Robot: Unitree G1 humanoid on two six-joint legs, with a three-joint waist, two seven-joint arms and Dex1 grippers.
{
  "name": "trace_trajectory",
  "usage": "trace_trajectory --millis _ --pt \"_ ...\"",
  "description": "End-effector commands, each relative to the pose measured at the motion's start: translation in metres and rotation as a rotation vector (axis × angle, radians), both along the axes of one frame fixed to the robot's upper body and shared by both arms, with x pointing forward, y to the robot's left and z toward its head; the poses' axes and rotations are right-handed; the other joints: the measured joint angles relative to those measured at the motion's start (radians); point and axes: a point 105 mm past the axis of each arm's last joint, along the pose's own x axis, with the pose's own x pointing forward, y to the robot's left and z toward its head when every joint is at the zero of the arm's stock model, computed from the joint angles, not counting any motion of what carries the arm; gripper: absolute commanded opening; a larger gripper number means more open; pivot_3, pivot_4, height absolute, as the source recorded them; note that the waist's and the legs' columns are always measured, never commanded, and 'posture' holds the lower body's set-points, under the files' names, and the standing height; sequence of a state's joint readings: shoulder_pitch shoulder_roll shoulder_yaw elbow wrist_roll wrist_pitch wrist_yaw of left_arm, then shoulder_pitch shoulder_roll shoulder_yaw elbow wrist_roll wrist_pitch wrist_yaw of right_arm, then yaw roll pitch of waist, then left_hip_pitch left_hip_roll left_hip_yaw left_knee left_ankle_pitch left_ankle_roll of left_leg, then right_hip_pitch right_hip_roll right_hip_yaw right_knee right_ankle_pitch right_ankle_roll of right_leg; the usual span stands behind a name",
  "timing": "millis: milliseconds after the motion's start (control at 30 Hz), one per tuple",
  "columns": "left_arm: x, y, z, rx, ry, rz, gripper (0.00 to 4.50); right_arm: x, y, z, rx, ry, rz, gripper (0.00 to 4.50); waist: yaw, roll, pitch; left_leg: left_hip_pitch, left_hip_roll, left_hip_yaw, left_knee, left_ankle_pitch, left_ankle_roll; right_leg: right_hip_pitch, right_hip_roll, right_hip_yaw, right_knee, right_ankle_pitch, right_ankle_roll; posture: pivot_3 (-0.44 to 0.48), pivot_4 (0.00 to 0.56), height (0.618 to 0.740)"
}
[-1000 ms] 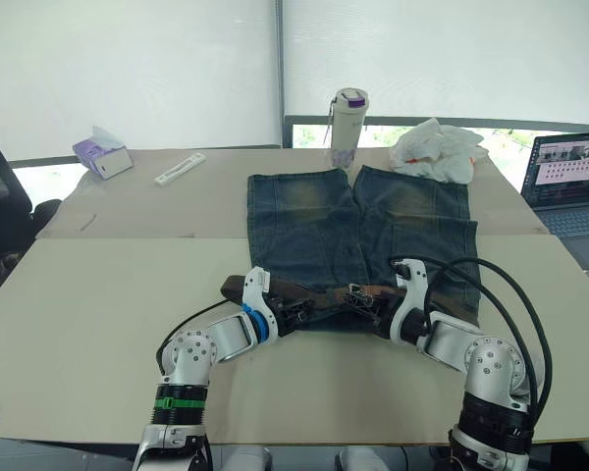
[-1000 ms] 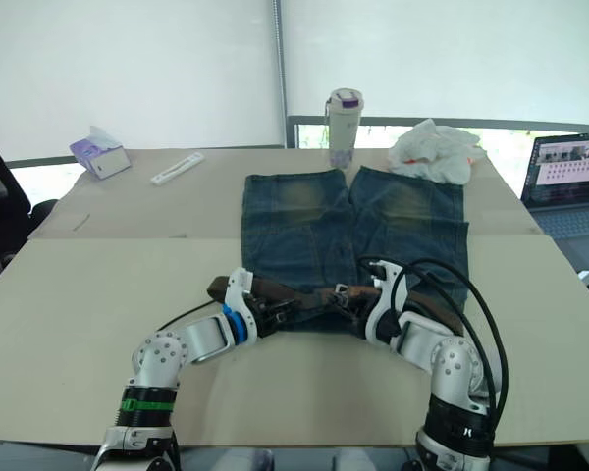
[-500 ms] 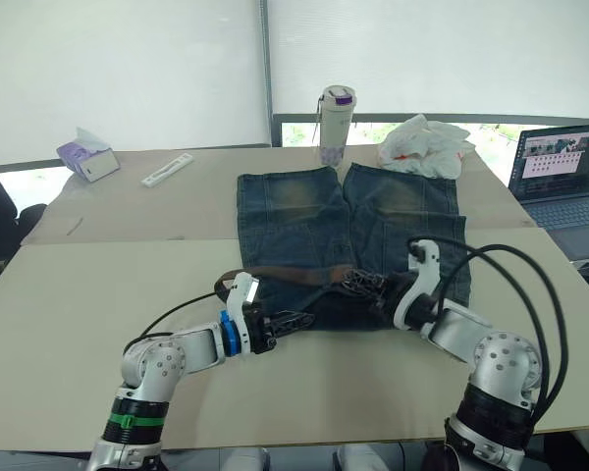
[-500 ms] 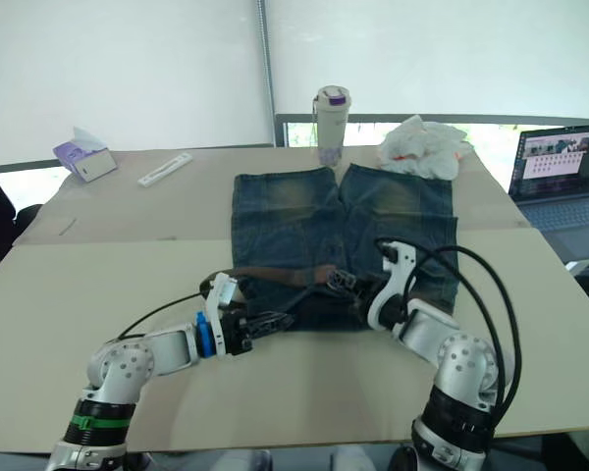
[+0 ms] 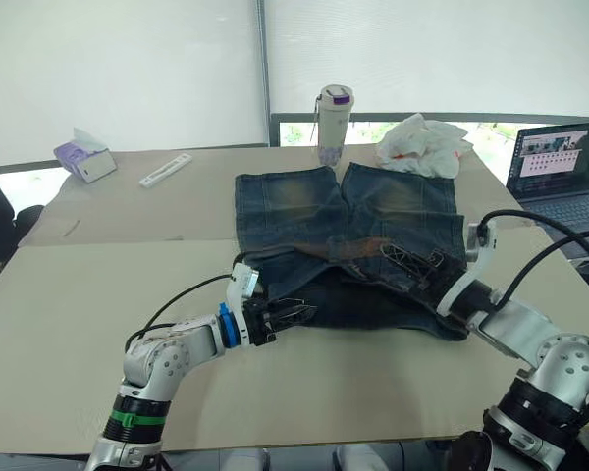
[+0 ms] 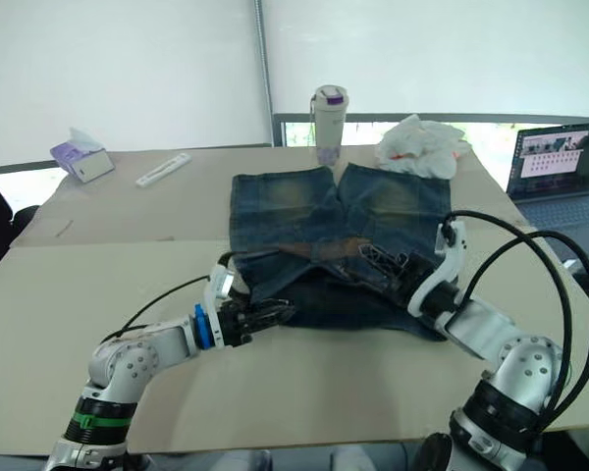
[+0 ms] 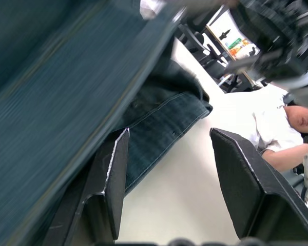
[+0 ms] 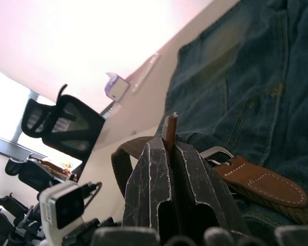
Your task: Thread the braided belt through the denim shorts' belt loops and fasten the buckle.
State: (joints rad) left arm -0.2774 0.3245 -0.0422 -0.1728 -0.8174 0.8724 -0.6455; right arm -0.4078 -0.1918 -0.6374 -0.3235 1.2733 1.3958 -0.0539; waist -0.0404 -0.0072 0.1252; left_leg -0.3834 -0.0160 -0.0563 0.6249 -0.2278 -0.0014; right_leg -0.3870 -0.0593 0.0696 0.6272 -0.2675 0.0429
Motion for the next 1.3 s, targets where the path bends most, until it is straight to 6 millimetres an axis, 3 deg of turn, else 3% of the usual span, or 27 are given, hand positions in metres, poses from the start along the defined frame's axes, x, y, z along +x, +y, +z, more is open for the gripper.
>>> trace_trajectory --millis 33,400,667,967,1133,1200,1300 --pt "0.003 0.000 0.007 0.013 -0.056 0.028 2.65 -0.001 0.004 0.008 0.000 -0.038 0.004 0.00 -0.002 0.000 0.000 0.000 0.000 0.000 0.000 0.000 0.000 0.000 0.000 0.000 0.000 0.000 0.000 0.000 0.150 0.740" --pt "0.003 0.013 -0.015 0.108 -0.028 0.111 2.65 -0.014 -0.057 0.014 -0.077 -0.048 -0.059 0.00 0.010 -0.002 0.001 -0.001 -0.001 0.003 0.001 0.000 0.000 0.001 0.000 0.000 -0.001 -0.001 0.001 0.000 0.150 0.740" --pt "-0.002 0.012 -0.019 0.113 -0.017 0.100 2.65 -0.019 -0.122 0.014 -0.177 0.003 -0.220 0.00 0.020 -0.006 0.004 -0.001 -0.001 0.005 0.000 0.000 0.000 0.001 0.000 0.001 -0.001 -0.004 0.007 0.000 0.150 0.740" --pt "0.002 0.016 -0.024 0.135 -0.021 0.109 2.65 -0.021 -0.152 0.027 -0.191 -0.017 -0.291 0.00 0.025 -0.009 0.005 -0.001 -0.001 0.005 0.001 0.000 0.000 0.001 0.000 0.001 -0.001 -0.004 0.007 0.000 0.150 0.740" --pt "0.002 0.020 -0.024 0.143 -0.028 0.112 2.65 -0.022 -0.145 0.052 -0.070 -0.129 -0.240 0.00 0.026 -0.009 0.006 -0.002 -0.001 0.005 0.001 0.000 0.000 0.002 0.000 0.001 -0.001 -0.004 0.007 0.000 0.150 0.740" --pt "0.001 0.021 -0.017 0.113 -0.045 0.097 2.65 -0.025 -0.125 0.056 -0.026 -0.156 -0.155 0.00 0.025 -0.009 0.006 -0.002 -0.001 0.005 0.001 0.000 0.000 0.002 0.000 0.001 -0.001 -0.004 0.007 0.000 0.150 0.740" --pt "-0.011 0.018 0.012 -0.026 -0.051 -0.013 2.65 -0.024 -0.086 0.050 0.002 -0.146 -0.027 0.00 0.021 -0.009 0.006 -0.002 0.001 0.005 0.000 0.000 0.001 0.002 0.001 0.000 -0.001 -0.003 0.006 0.000 0.150 0.740"
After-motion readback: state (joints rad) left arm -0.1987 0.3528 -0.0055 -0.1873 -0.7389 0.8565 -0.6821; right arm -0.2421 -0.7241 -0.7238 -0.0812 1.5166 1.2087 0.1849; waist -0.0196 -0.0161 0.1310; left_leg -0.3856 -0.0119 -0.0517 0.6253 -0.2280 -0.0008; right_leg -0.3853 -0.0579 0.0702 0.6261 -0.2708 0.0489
